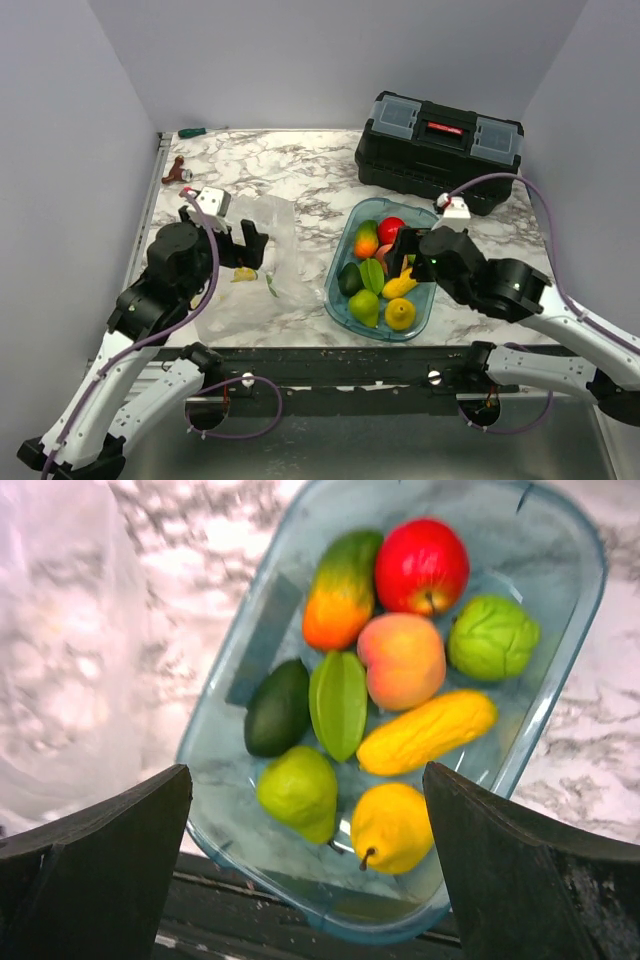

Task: Take the fake fruits out of the plastic bag
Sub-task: Reset both arms

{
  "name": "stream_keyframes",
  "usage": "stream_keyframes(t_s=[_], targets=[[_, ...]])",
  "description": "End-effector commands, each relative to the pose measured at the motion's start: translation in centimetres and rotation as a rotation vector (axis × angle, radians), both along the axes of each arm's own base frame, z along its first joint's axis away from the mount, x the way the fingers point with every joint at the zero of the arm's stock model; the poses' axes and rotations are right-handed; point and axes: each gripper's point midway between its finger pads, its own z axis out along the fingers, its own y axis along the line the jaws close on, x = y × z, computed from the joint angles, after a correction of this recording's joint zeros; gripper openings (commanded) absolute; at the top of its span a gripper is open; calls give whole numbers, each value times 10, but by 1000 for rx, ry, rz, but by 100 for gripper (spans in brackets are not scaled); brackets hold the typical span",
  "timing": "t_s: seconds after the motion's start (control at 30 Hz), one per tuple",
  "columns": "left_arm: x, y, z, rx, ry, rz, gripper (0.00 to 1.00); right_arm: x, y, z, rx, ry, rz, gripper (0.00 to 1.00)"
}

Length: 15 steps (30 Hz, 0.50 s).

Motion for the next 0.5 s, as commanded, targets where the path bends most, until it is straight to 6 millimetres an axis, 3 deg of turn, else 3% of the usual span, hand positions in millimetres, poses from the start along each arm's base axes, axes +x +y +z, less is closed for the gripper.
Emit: stream_keyframes(t_s=[0.0,0.13,0.33,0.47], targets=[[-18,15,48,-29,-73,13,99,9,-29,59,65,-172,-92,100],[-36,33,94,-80,-190,47,99,5,-43,104,149,-282,-82,100],[-83,64,170,-219,-459,68,99,-12,-64,169,347,-446,-50,100],[-114,83,205,-302,-625,73,99,-25,-78,200,431,-534,-20,100]])
